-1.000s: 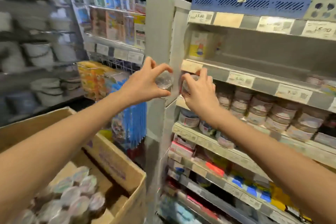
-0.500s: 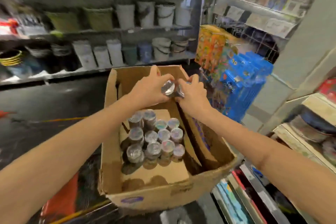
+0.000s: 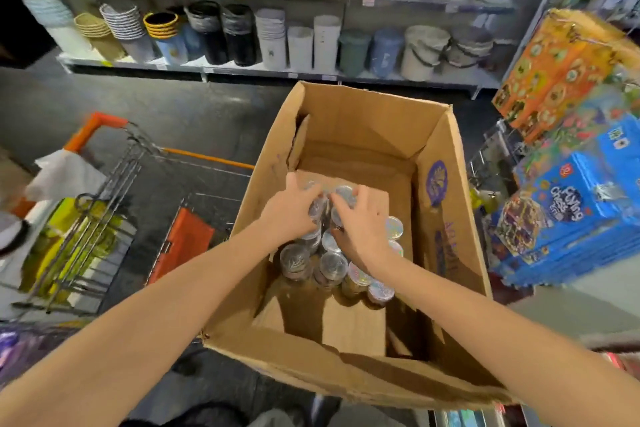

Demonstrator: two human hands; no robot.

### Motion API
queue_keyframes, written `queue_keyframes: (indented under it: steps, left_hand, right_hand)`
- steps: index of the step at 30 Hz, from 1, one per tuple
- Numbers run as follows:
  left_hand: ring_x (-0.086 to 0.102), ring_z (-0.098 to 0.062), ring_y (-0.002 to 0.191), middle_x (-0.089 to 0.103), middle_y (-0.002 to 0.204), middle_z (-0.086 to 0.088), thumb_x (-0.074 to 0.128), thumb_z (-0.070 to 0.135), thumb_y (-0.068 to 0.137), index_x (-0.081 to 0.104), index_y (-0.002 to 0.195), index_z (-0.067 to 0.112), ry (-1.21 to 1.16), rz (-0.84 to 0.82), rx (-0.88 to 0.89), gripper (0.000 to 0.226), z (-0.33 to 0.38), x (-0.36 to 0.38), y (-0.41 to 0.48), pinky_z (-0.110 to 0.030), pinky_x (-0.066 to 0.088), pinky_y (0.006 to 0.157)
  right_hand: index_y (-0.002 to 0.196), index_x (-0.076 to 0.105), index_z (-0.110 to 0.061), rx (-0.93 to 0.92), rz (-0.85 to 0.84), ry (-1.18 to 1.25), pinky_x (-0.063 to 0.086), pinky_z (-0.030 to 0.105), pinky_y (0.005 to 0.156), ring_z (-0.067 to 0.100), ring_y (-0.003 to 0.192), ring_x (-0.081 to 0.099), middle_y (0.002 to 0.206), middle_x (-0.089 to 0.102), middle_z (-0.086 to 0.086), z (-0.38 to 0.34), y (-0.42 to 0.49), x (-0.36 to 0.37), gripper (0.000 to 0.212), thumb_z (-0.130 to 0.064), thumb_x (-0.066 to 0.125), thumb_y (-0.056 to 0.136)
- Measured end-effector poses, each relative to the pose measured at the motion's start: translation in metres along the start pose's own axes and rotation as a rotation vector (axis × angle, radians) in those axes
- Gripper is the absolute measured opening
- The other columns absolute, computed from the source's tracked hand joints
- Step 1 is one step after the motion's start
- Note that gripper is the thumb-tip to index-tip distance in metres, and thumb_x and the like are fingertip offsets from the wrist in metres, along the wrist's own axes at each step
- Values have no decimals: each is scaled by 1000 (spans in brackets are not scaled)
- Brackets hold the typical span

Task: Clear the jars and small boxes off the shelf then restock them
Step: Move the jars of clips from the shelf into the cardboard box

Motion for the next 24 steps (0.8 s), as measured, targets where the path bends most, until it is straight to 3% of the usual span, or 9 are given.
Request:
queue_keyframes:
  steps: [4, 8, 11, 15, 19, 24]
  left_hand:
    - [56, -30, 83, 21, 136, -16, 63, 27, 85, 39, 131, 30, -42, -11, -81, 53, -9, 23, -4, -34, 49, 79]
    - [53, -27, 80, 24, 126, -8, 64, 28, 86, 31, 138, 38, -34, -2, -110, 62, -12, 39, -9, -37, 50, 76]
    - [57, -27, 83, 25, 126, -8, 66, 23, 86, 23, 143, 38, -10, 52, -105, 73, -11, 44, -9, -35, 48, 70]
    - [58, -26, 80, 28, 119, -5, 68, 23, 85, 16, 141, 39, -105, 115, -122, 77, -13, 49, -9, -37, 52, 69]
    - [60, -23, 78, 26, 118, -4, 70, 24, 85, 14, 140, 37, -135, 156, -109, 80, -13, 56, -5, -34, 53, 68]
    - [57, -25, 94, 21, 129, -3, 69, 23, 85, 13, 145, 31, -161, 188, -79, 83, -11, 63, 4, -33, 51, 75]
  right_hand:
    - [147, 15, -32, 63, 27, 26, 39, 49, 95, 42, 114, 45, 144, 21, 20, 4, 5, 30, 69, -13, 53, 94]
    - [150, 12, -32, 34, 54, 134, 37, 57, 96, 46, 122, 36, 146, 23, 21, 11, -6, 48, 79, -17, 59, 89]
    - [150, 7, -35, 90, 120, 100, 37, 51, 98, 39, 121, 44, 147, 29, 19, 18, -1, 57, 82, -20, 61, 89]
    - [150, 4, -36, 125, 84, 186, 26, 51, 107, 38, 131, 31, 150, 24, 18, 21, 3, 69, 88, -25, 65, 87]
    - [148, 4, -34, 157, 81, 212, 31, 50, 104, 38, 128, 36, 146, 27, 18, 20, 0, 79, 90, -25, 68, 86]
    - [148, 6, -28, 185, 54, 235, 30, 50, 106, 39, 130, 33, 148, 21, 18, 20, 3, 89, 87, -22, 66, 86]
Point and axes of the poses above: each hand's wrist, its own y-axis towards the middle knuckle, its own x-axis out of the palm, z = x × y, the point moved 5 cm from there along y, towards the middle knuckle
